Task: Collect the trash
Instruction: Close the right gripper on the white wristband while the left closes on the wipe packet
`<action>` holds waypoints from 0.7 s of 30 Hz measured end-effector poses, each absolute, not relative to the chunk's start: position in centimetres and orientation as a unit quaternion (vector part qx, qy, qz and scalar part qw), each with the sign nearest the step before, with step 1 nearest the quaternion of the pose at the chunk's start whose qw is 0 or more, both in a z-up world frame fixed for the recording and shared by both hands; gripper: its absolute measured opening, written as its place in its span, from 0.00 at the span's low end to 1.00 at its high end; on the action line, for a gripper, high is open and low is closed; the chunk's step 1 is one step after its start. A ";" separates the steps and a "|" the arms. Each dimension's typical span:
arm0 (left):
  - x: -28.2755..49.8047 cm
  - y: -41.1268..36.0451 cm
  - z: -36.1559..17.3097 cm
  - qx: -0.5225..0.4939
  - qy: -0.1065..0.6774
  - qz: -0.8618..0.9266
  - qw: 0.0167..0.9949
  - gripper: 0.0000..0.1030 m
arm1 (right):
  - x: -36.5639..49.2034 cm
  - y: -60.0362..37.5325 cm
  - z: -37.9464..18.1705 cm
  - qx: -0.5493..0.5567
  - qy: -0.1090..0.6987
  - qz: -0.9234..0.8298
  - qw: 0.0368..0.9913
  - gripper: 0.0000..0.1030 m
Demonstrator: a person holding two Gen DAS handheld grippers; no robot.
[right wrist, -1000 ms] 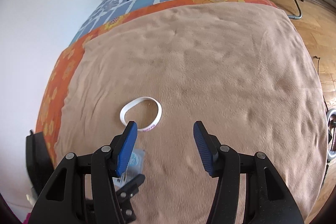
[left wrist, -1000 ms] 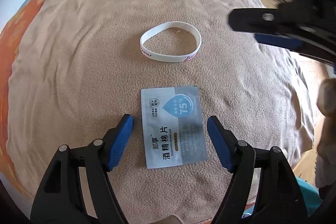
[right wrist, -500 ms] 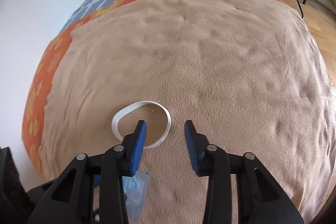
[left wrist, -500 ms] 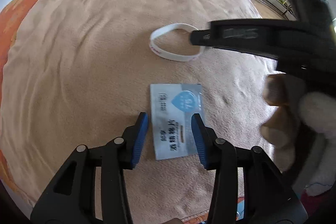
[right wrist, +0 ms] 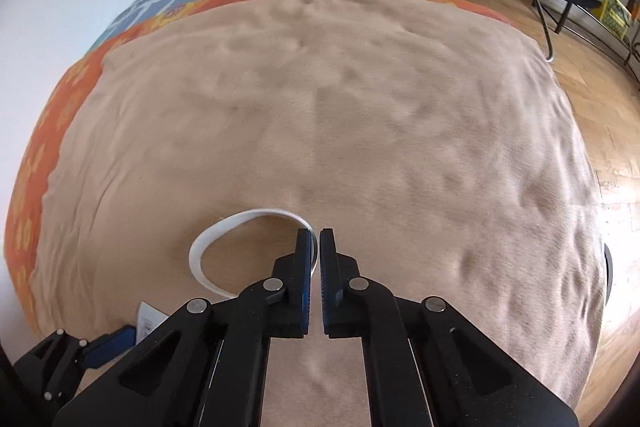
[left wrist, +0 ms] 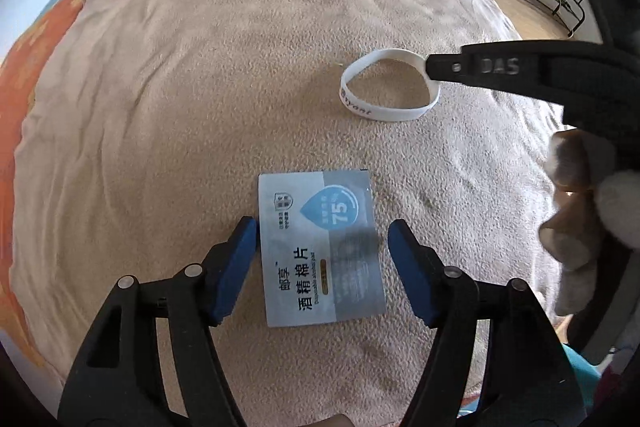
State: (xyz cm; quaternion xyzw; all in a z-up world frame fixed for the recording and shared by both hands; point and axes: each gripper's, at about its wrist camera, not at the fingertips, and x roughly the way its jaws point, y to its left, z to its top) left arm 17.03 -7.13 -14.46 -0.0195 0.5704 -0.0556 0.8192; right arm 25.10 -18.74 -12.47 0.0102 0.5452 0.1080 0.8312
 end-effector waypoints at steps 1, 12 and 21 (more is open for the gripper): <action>17.0 -7.1 -14.4 -0.022 0.569 -0.053 0.820 0.59 | 25.1 -18.8 -12.3 0.010 0.544 0.107 0.832 0.03; 17.8 -6.7 -14.1 -0.039 0.586 -0.055 0.807 0.60 | 24.6 -18.6 -11.6 0.010 0.536 0.114 0.836 0.03; 17.1 -9.1 -14.7 0.022 0.571 -0.024 0.820 0.70 | 24.5 -18.9 -11.2 0.009 0.532 0.109 0.840 0.03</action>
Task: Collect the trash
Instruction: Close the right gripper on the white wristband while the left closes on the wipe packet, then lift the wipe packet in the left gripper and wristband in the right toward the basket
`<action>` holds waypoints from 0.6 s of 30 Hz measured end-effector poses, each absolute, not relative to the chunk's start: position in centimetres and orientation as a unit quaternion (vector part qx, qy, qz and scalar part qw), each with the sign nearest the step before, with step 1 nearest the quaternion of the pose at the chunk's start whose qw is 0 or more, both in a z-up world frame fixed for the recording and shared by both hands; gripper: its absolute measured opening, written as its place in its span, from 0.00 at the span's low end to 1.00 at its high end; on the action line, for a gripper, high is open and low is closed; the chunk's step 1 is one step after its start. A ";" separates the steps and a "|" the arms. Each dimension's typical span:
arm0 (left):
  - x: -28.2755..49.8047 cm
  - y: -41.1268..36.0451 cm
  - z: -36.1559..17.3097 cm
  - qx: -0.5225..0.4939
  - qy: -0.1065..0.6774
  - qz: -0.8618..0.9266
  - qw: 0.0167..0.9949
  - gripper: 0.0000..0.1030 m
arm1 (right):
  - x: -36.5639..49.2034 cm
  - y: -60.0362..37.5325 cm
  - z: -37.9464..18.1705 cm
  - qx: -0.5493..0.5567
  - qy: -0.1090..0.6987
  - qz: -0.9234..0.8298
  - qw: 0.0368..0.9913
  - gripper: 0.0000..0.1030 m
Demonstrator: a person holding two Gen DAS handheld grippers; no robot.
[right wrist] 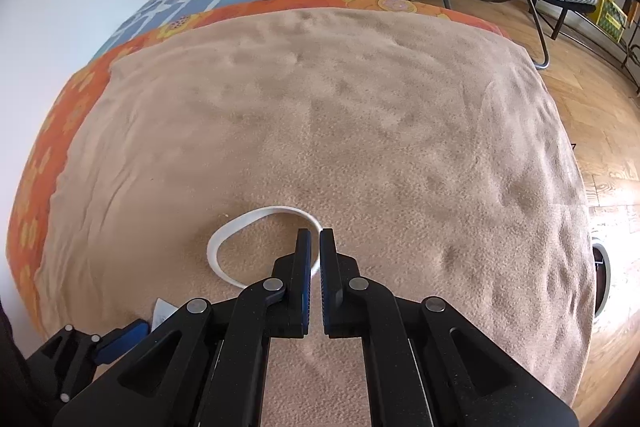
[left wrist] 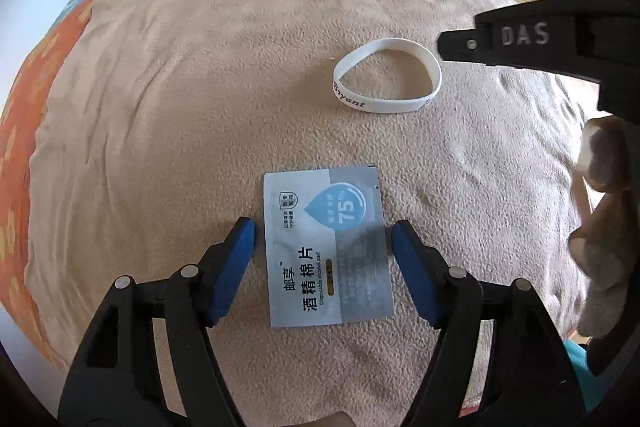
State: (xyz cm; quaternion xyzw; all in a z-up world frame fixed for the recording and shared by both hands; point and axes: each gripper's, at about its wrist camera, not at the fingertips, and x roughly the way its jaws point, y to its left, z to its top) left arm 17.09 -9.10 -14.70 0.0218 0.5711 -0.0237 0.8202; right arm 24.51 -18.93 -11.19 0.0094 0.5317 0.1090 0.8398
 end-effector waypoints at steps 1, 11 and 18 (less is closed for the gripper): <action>17.0 -9.2 -14.7 0.025 0.569 -0.025 0.822 0.65 | 24.6 -19.2 -11.1 0.010 0.531 0.106 0.841 0.03; 16.7 -8.1 -13.5 -0.013 0.564 -0.042 0.824 0.60 | 24.6 -20.7 -10.9 0.042 0.532 0.116 0.838 0.03; 16.3 -7.6 -12.9 -0.009 0.557 -0.044 0.829 0.60 | 25.4 -19.6 -12.6 0.072 0.567 0.133 0.810 0.03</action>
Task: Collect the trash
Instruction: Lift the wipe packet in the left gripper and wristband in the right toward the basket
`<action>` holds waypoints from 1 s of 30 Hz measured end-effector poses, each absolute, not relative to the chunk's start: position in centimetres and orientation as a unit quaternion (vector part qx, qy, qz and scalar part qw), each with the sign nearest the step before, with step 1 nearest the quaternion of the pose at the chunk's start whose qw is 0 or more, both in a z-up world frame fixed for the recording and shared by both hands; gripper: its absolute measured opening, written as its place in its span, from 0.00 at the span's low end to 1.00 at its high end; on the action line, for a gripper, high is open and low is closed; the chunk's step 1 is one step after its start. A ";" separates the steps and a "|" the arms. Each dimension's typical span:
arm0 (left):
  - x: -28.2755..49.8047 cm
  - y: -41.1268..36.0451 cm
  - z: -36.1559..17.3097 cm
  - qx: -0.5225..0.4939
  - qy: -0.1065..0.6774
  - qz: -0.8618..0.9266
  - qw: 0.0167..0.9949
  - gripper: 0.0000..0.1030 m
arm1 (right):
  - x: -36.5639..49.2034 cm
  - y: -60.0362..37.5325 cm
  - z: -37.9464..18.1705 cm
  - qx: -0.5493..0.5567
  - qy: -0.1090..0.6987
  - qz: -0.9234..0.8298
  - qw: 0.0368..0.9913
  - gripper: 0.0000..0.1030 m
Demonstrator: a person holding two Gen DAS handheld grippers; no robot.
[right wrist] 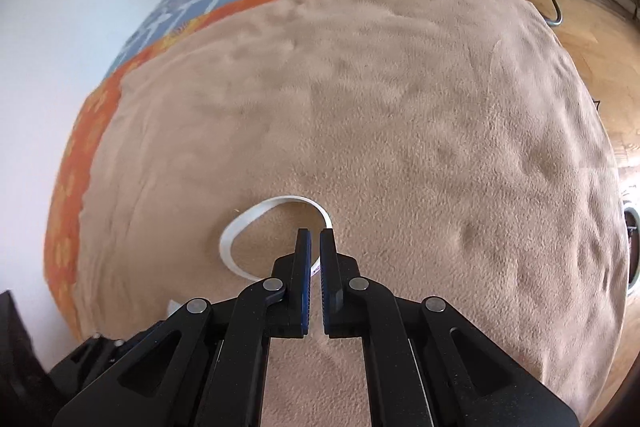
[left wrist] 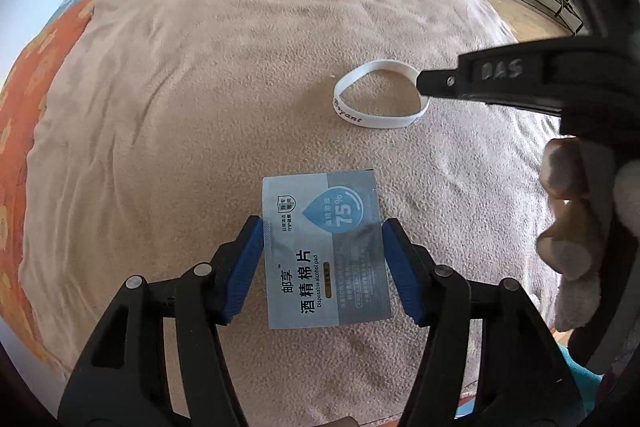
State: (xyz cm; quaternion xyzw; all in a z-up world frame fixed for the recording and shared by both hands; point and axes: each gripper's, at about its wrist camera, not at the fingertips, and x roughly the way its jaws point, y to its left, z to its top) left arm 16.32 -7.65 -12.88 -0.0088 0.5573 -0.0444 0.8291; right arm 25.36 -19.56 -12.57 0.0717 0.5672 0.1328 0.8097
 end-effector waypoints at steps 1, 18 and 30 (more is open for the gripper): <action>16.3 -7.6 -12.8 -0.009 0.556 -0.045 0.830 0.60 | 25.4 -19.5 -12.6 0.071 0.567 0.131 0.810 0.03; 16.8 -6.6 -12.4 -0.018 0.555 -0.046 0.831 0.60 | 25.5 -19.4 -12.6 0.054 0.571 0.143 0.806 0.35; 15.7 -5.7 -11.1 -0.016 0.544 -0.049 0.837 0.60 | 24.4 -17.9 -12.6 -0.016 0.551 0.135 0.823 0.01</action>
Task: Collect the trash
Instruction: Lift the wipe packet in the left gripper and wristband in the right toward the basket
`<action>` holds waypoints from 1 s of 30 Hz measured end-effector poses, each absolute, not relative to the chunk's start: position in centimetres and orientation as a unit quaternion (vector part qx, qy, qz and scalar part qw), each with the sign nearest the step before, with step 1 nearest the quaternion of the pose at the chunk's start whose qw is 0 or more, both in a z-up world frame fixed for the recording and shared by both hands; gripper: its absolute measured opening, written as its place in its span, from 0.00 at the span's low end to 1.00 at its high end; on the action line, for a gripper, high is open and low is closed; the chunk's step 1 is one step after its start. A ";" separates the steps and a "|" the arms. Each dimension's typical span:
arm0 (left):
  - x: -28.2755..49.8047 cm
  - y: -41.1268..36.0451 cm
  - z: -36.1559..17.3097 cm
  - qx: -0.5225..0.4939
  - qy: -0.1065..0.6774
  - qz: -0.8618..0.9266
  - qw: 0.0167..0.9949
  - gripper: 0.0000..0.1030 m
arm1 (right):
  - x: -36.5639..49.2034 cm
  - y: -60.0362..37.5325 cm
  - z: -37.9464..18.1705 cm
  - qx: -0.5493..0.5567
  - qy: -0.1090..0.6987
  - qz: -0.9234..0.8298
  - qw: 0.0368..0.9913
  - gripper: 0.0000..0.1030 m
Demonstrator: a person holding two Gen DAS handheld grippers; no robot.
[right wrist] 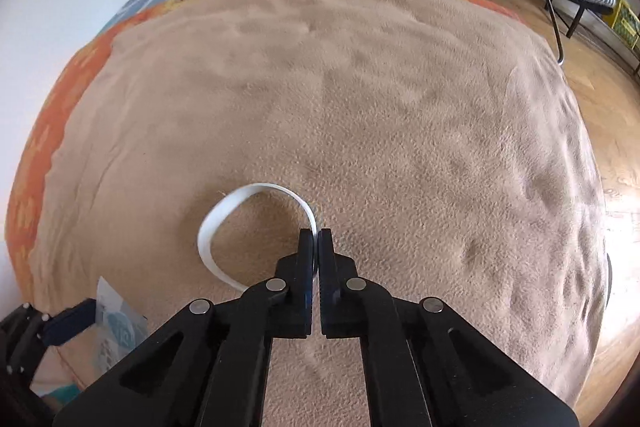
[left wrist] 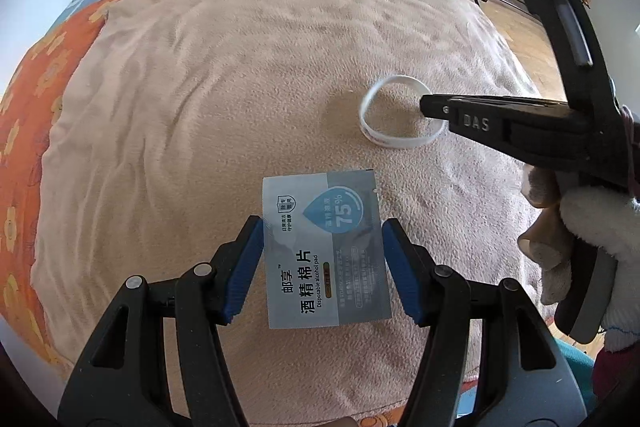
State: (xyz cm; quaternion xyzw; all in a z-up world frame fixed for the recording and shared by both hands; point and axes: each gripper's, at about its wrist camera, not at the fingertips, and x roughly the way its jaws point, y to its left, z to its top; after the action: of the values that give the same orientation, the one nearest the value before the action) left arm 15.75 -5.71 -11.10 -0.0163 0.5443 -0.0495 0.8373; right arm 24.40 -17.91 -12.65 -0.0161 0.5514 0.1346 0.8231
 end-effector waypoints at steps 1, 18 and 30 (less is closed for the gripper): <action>15.6 -5.6 -10.9 -0.017 0.542 -0.050 0.838 0.60 | 24.1 -18.1 -12.4 -0.016 0.549 0.135 0.825 0.01; 10.1 -4.2 -8.2 0.009 0.521 -0.076 0.850 0.60 | 16.3 -20.2 -7.5 -0.007 0.521 0.196 0.831 0.01; 3.7 -4.0 -7.7 0.025 0.514 -0.096 0.852 0.60 | 8.2 -19.3 -6.0 -0.026 0.507 0.242 0.827 0.01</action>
State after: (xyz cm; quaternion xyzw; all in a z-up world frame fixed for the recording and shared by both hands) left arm 3.68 -4.04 -7.66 0.0246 0.5138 -0.0962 0.8521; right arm 8.16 -19.28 -6.00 -0.0264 0.5073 0.2417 0.8268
